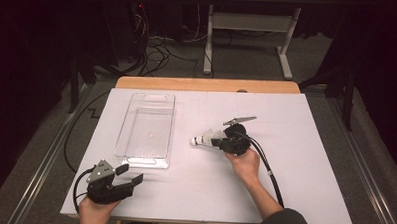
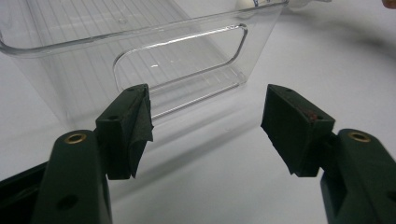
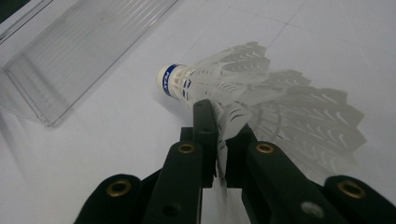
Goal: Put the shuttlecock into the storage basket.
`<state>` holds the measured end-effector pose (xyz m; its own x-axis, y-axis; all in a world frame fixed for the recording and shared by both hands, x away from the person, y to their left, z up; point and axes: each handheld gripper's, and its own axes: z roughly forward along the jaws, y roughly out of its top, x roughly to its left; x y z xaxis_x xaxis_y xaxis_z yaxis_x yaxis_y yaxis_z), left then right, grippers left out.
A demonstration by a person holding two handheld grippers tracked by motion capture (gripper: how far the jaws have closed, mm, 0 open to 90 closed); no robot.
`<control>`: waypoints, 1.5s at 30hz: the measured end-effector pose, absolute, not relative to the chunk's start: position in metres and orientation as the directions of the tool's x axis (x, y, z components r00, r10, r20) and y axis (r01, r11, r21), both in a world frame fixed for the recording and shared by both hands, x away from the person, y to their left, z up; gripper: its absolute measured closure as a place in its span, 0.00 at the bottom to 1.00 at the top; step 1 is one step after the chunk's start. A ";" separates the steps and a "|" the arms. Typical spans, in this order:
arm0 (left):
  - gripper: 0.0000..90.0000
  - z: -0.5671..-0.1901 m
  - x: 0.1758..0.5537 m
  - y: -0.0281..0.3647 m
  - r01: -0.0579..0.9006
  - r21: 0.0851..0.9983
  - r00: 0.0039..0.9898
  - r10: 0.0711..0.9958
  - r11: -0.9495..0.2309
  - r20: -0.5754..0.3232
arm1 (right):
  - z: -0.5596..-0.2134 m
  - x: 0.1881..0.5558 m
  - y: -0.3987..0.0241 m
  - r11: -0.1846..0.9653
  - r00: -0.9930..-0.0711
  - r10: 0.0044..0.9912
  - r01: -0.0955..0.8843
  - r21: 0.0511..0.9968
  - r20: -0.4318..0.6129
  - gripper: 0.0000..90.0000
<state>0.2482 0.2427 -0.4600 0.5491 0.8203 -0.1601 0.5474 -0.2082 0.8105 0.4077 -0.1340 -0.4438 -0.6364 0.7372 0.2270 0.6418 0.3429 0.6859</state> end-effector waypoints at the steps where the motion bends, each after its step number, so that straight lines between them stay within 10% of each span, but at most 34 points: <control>1: 0.38 -0.460 0.248 0.243 0.548 0.810 0.549 0.820 -0.208 -0.160 | -0.443 0.407 -0.135 0.343 -0.637 0.737 0.640 0.688 0.225 0.98; 45: 0.38 -0.460 0.246 0.250 0.551 0.811 0.531 0.832 -0.199 -0.157 | -0.408 0.393 -0.137 0.340 -0.675 0.700 0.601 0.724 0.232 0.98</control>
